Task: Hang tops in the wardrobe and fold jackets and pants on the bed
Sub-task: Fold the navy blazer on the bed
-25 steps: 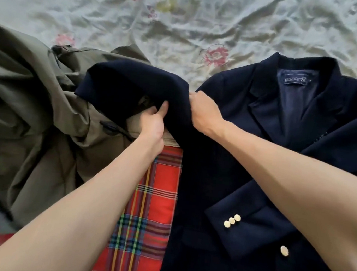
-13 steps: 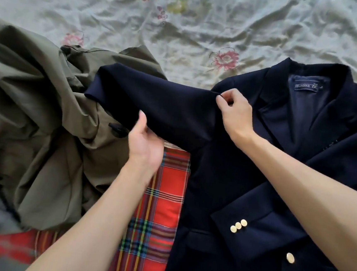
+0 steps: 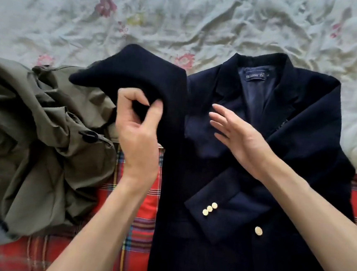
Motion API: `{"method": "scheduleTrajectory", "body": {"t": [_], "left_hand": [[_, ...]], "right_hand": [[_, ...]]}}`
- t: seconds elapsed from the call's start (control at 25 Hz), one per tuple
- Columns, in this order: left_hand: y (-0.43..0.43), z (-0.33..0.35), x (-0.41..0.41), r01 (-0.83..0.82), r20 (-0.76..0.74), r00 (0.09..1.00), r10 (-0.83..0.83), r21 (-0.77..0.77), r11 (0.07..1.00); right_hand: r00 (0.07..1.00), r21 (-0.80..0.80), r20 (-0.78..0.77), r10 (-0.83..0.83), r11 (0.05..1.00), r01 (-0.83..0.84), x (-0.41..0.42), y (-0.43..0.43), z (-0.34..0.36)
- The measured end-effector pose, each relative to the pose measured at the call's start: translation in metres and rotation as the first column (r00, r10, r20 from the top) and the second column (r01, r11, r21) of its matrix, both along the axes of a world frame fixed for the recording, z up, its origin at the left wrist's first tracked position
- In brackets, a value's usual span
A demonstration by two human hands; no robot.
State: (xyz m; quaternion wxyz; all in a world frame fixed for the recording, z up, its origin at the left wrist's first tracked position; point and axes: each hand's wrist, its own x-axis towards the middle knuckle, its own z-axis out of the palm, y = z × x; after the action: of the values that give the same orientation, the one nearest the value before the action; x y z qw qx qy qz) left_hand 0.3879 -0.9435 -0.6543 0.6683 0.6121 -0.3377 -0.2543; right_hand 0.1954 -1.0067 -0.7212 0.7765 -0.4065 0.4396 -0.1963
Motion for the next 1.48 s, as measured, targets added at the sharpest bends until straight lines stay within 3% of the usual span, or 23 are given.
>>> {"method": "scheduleTrajectory", "body": {"t": [0.04, 0.12, 0.16, 0.2, 0.28, 0.32, 0.36, 0.4, 0.44, 0.52, 0.56, 0.6, 0.72, 0.76, 0.8, 0.88, 0.92, 1.0, 1.08, 1.28, 1.36, 1.44, 1.48], "left_hand": [[0.013, -0.005, -0.023, 0.153, 0.255, 0.953, -0.16, 0.047, 0.987], [0.051, -0.039, -0.061, 0.397, 0.644, 0.559, -0.523, 0.346, 0.85], [0.071, -0.061, -0.072, 0.43, 0.65, 0.365, -0.666, 0.517, 0.74], [0.088, -0.08, -0.08, 0.414, 0.579, 0.317, -0.751, 0.628, 0.659], [0.1, -0.098, -0.089, 0.295, 0.318, 0.691, -0.648, 0.695, 0.656], [0.095, -0.1, -0.092, 0.174, 0.171, 0.881, -0.44, 0.75, 0.638], [0.085, -0.101, -0.092, 0.086, 0.015, 0.986, -0.167, 0.809, 0.582], [0.071, -0.102, -0.091, 0.089, -0.181, 0.976, 0.122, 0.84, 0.534], [0.056, -0.104, -0.088, 0.141, -0.373, 0.861, 0.346, 0.829, 0.542], [0.029, -0.107, -0.079, 0.157, -0.593, 0.586, 0.552, 0.752, 0.64], [0.02, -0.109, -0.075, 0.138, -0.627, 0.526, 0.575, 0.73, 0.669], [0.015, -0.112, -0.071, 0.131, -0.638, 0.502, 0.584, 0.724, 0.677], [0.018, -0.119, -0.067, 0.146, -0.658, 0.49, 0.572, 0.709, 0.69], [0.021, -0.121, -0.068, 0.147, -0.664, 0.499, 0.557, 0.698, 0.7], [0.024, -0.121, -0.068, 0.148, -0.671, 0.5, 0.547, 0.689, 0.71], [0.028, -0.118, -0.069, 0.159, -0.704, 0.475, 0.528, 0.659, 0.735], [0.028, -0.117, -0.069, 0.16, -0.718, 0.46, 0.522, 0.645, 0.747], [0.028, -0.118, -0.069, 0.16, -0.715, 0.459, 0.528, 0.651, 0.742], [0.027, -0.118, -0.069, 0.169, -0.693, 0.486, 0.532, 0.672, 0.721], [0.023, -0.115, -0.065, 0.186, -0.675, 0.497, 0.546, 0.697, 0.692], [0.021, -0.113, -0.065, 0.186, -0.663, 0.501, 0.557, 0.711, 0.678], [0.02, -0.113, -0.063, 0.191, -0.627, 0.521, 0.58, 0.747, 0.636], [0.019, -0.114, -0.061, 0.191, -0.618, 0.523, 0.587, 0.756, 0.626]], "right_hand": [[0.991, 0.08, 0.077, -0.109, 0.991, 0.103, -0.027, -0.002, 0.013], [0.95, 0.172, 0.189, -0.247, 0.961, 0.215, -0.092, 0.002, 0.036], [0.943, 0.197, 0.184, -0.278, 0.95, 0.242, -0.122, 0.005, 0.039], [0.947, 0.21, 0.124, -0.298, 0.94, 0.268, -0.146, 0.009, 0.037], [0.936, 0.154, -0.139, -0.322, 0.927, 0.342, -0.177, 0.015, 0.022], [0.91, 0.057, -0.292, -0.293, 0.945, 0.323, -0.183, 0.017, 0.012], [0.871, -0.047, -0.424, -0.247, 0.967, 0.252, -0.184, 0.02, 0.001], [0.819, -0.146, -0.535, -0.208, 0.977, 0.154, -0.186, 0.024, -0.008], [0.744, -0.221, -0.645, -0.177, 0.974, 0.04, -0.191, 0.027, -0.018], [0.572, -0.26, -0.813, -0.112, 0.948, -0.185, -0.197, 0.035, -0.024], [0.505, -0.293, -0.856, -0.11, 0.909, -0.298, -0.198, 0.04, -0.021], [0.495, -0.375, -0.857, -0.143, 0.832, -0.409, -0.198, 0.048, -0.017], [0.662, -0.653, -0.731, -0.167, 0.452, -0.607, -0.214, 0.092, -0.013], [0.678, -0.66, -0.719, -0.15, 0.453, -0.599, -0.223, 0.11, -0.016], [0.69, -0.624, -0.708, -0.152, 0.593, -0.509, -0.23, 0.128, -0.018], [0.752, -0.345, -0.617, -0.233, 0.938, 0.008, -0.238, 0.155, -0.023], [0.755, -0.167, -0.575, -0.316, 0.948, 0.27, -0.235, 0.161, -0.027], [0.68, -0.018, -0.609, -0.408, 0.864, 0.503, -0.219, 0.16, -0.038], [0.608, 0.013, -0.689, -0.394, 0.832, 0.554, -0.202, 0.152, -0.044], [0.322, -0.169, -0.882, -0.343, 0.87, 0.463, -0.202, 0.149, -0.048], [0.396, -0.087, -0.864, -0.311, 0.867, 0.491, -0.208, 0.146, -0.052], [0.535, -0.095, -0.68, -0.501, 0.784, 0.614, -0.213, 0.142, -0.052], [0.54, -0.129, -0.579, -0.611, 0.723, 0.679, -0.217, 0.14, -0.049]]}}
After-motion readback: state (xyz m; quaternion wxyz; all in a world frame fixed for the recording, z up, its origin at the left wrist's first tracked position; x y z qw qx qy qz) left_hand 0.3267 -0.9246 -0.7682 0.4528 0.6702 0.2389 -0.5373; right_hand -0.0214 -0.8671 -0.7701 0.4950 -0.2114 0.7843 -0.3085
